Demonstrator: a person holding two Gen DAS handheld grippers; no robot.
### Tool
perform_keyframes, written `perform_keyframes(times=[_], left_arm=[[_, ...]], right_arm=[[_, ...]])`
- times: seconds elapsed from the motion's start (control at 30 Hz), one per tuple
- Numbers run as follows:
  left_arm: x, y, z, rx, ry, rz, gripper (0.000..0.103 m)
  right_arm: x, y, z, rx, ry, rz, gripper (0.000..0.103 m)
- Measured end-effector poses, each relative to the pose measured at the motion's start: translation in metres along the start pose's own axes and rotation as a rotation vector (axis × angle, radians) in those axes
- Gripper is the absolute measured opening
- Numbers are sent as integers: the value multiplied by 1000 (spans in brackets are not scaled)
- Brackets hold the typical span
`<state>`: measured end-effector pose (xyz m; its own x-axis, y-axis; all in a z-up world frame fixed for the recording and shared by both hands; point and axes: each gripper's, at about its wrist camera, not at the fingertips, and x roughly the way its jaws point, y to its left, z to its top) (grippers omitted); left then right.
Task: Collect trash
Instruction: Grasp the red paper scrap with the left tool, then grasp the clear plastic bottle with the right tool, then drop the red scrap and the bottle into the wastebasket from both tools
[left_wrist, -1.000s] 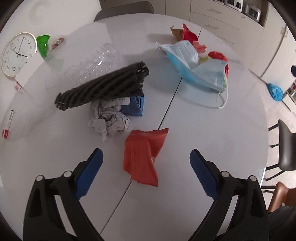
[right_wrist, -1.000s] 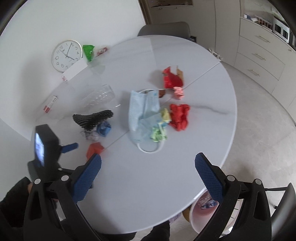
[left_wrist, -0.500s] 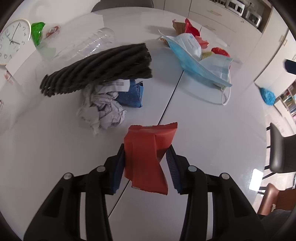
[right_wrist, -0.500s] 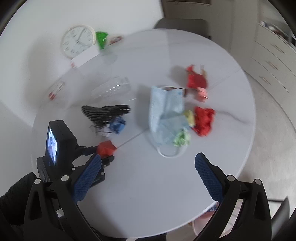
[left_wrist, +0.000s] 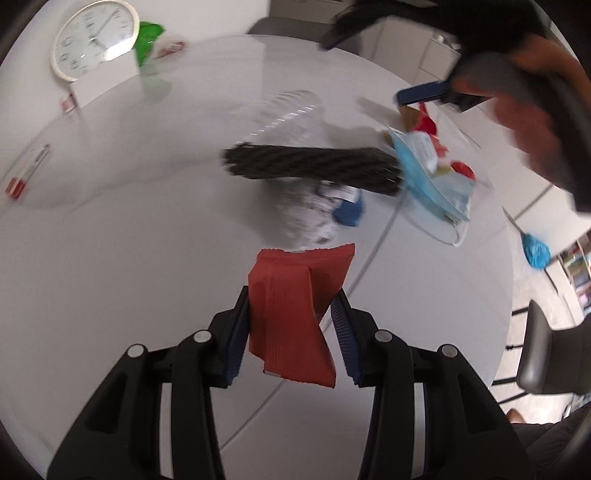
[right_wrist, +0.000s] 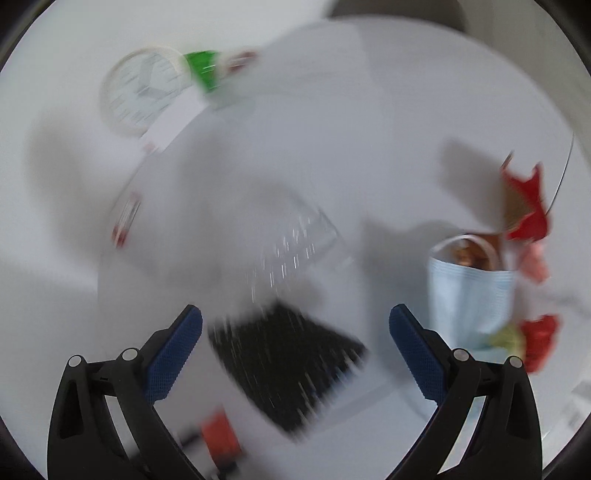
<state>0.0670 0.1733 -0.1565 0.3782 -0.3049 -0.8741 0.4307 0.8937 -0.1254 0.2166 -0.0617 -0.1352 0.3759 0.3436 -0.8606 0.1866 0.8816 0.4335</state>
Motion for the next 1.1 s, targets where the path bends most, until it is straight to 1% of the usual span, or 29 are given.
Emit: perform_keyframes(times=[0.03, 0.1, 0.13, 0.17, 0.2, 0.3, 0.4, 0.43, 0.47, 0.5, 0.53, 0.6, 0.73, 0.8, 0.87, 0.97, 1.0, 1.03, 1.1], left_arm=[[-2, 5, -1, -7, -4, 5, 42], [-5, 17, 0, -22, -13, 14, 42], [-7, 22, -1, -26, -17, 17, 42], [-8, 26, -1, -30, -21, 20, 42], [-9, 30, -1, -35, -23, 22, 42], [-10, 46, 1, -54, -27, 26, 42], [-10, 60, 2, -78, -28, 29, 42], [-9, 64, 2, -85, -28, 32, 42], [-8, 67, 3, -87, -28, 36, 42], [-8, 71, 4, -89, -28, 43, 42], [-6, 72, 4, -89, -29, 48, 42], [-5, 77, 5, -93, -26, 57, 42], [-8, 81, 8, -86, -31, 71, 42], [-11, 80, 10, -78, -38, 68, 42], [-14, 75, 13, -57, -45, 62, 42], [-20, 64, 17, -9, -59, 46, 42], [-22, 59, 19, 8, -64, 38, 42], [-25, 51, 21, 29, -71, 23, 42], [-30, 33, 24, 79, -81, -13, 42]], right_arm=[[20, -1, 11, 102, 15, -4, 100], [41, -1, 19, 224, 29, -1, 100], [58, -1, 22, 300, 43, -15, 100], [65, 1, 23, 328, 50, -33, 100], [78, 3, 24, 358, 59, -69, 100], [100, 9, 22, 407, 75, -143, 100], [113, 15, 19, 435, 70, -195, 100], [113, 16, 18, 427, 64, -206, 94], [116, 20, 18, 412, 54, -220, 83], [119, 23, 18, 403, 45, -218, 77], [120, 25, 17, 398, 41, -204, 75], [121, 28, 17, 383, 24, -205, 74], [117, 31, 17, 368, 2, -156, 73], [104, 32, 20, 357, -32, -110, 73], [82, 33, 19, 347, -80, -57, 73], [24, 18, 13, 323, -194, 92, 73], [10, 12, 9, 315, -219, 114, 73], [-16, -1, 1, 295, -258, 132, 73], [-59, -27, -18, 265, -317, 122, 73]])
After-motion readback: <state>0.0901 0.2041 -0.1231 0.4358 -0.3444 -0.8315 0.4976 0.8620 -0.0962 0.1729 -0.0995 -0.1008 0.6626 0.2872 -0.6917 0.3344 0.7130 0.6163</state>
